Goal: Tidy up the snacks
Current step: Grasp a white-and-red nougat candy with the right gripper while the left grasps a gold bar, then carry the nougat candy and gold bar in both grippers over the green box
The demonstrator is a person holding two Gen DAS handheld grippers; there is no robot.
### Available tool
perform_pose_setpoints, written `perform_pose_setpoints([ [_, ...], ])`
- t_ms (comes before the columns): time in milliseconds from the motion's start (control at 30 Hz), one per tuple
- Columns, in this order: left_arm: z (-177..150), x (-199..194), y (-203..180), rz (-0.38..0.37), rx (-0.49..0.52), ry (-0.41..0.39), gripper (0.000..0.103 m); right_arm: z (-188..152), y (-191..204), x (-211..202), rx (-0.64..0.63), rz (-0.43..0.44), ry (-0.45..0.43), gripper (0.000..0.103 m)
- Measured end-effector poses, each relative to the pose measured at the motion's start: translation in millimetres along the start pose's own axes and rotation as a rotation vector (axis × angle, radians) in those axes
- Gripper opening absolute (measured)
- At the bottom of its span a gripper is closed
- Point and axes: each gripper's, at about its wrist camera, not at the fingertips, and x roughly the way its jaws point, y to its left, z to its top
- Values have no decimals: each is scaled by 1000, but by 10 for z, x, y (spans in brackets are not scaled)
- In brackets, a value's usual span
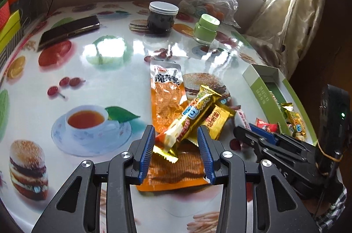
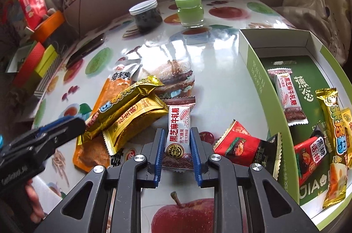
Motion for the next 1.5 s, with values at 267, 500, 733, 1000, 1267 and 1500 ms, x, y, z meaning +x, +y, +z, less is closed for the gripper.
perform_pose_setpoints([
  [267, 119, 163, -93, 2, 104, 31, 41, -70, -28, -54, 12, -1, -2, 22],
  [500, 95, 349, -205, 63, 170, 72, 41, -88, -59, -72, 21, 1, -2, 22],
  [733, 109, 413, -222, 51, 167, 89, 41, -89, -76, -79, 25, 4, -4, 22],
  [1000, 95, 471, -249, 59, 169, 101, 41, -87, -75, -81, 26, 6, -4, 22],
  [1267, 92, 470, -284, 77, 182, 92, 38, -87, -87, -86, 30, 8, -4, 22],
  [1500, 80, 409, -299, 69, 182, 77, 25, -82, -80, -91, 35, 3, -5, 22],
])
